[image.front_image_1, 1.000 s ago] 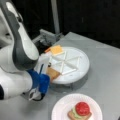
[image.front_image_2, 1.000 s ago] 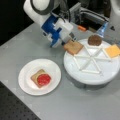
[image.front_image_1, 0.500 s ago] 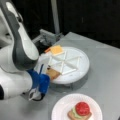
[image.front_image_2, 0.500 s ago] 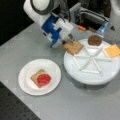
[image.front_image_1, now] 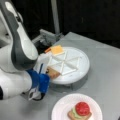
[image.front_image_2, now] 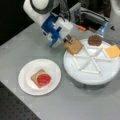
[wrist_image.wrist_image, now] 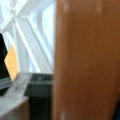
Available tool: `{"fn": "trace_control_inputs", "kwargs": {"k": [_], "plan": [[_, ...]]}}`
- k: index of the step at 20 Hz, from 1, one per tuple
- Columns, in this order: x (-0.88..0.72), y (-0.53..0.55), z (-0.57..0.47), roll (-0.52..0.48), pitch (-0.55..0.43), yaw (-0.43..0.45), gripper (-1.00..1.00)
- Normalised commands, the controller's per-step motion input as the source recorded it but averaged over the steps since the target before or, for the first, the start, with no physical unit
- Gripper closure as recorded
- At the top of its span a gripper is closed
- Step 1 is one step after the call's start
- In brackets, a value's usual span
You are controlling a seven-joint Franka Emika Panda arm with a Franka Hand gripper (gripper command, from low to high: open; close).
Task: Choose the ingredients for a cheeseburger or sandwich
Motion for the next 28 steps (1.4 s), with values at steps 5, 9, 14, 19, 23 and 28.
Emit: {"fn": "trace_control_inputs", "kwargs": {"k": [5, 9, 14, 19, 23, 28], "plan": [[0.03, -0.13, 0.04, 0.169, -0.004, -0.046, 1.00], [-0.01, -0.07, 0.39, 0.088, 0.085, -0.093, 1.00], [0.10, 0.03, 0.57, -0.007, 0.147, -0.098, 1.00], [0.20, 0.09, 0.36, -0.030, 0.147, -0.071, 1.00], [0.20, 0.04, 0.15, 0.004, 0.113, -0.021, 1.00], [0.18, -0.01, 0.07, 0.021, 0.095, -0.012, 1.00]]}}
